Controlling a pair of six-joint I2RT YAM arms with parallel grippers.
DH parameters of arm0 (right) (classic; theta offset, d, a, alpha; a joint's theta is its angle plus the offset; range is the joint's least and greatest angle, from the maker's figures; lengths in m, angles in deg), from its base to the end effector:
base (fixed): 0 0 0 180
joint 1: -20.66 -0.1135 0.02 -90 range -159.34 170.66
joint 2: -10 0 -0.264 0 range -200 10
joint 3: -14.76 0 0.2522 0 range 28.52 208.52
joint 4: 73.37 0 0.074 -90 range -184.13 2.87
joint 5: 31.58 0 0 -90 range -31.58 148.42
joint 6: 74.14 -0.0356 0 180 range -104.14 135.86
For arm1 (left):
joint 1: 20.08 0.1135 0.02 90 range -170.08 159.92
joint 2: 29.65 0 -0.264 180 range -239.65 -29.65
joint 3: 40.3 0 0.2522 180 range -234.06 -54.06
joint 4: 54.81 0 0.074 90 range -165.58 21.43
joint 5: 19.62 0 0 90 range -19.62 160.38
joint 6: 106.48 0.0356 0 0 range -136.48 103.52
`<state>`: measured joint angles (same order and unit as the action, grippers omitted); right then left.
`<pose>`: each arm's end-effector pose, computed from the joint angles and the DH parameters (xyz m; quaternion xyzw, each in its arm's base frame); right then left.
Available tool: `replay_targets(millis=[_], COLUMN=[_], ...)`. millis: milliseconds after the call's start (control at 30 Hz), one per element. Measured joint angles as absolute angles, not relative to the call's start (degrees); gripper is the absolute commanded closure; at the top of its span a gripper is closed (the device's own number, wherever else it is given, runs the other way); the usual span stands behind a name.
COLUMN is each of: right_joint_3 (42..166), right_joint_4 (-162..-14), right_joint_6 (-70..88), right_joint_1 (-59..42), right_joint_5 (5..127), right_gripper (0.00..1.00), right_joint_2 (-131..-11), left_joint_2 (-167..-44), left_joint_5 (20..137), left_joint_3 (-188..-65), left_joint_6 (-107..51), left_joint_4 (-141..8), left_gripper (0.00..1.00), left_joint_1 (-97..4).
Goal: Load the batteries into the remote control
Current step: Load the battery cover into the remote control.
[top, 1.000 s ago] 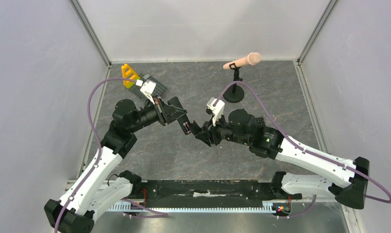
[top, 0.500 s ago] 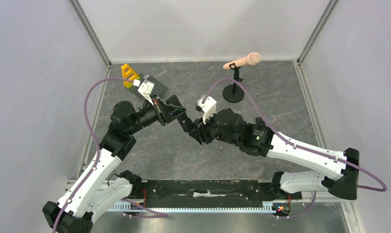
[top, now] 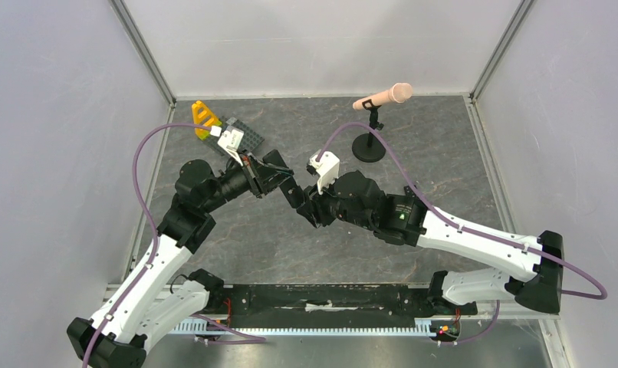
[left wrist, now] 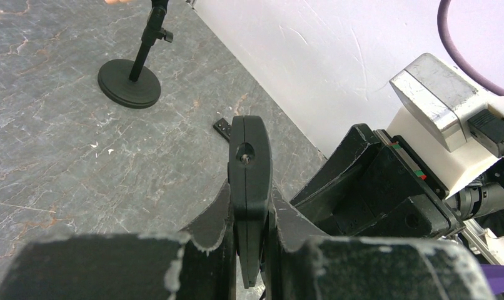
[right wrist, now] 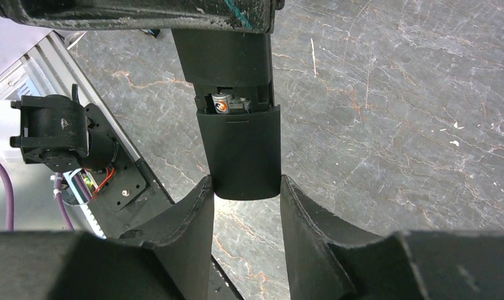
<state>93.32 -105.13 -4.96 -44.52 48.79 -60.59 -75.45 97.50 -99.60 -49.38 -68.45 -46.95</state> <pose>0.1237 0.2533 0.3535 -0.2727 0.7903 0.3198 0.4460 0.1594 -0.0989 0.3614 0.1292 0.6960 -0.4860 0.5126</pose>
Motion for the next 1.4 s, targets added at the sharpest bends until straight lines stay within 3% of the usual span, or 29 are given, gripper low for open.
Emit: replay_targets(millis=[1400], right_joint_3=[98.11], right_joint_4=[-108.69], right_joint_6=[-5.04], right_joint_1=[-45.62], right_joint_5=[45.77], right_gripper=[0.83], right_joint_2=[-65.5], left_joint_2=[-75.89], left_joint_5=[93.41], left_joint_3=[-99.6], left_joint_6=[-49.38], left_joint_4=[-71.54], left_gripper=[0.98], left_joint_1=[-47.22])
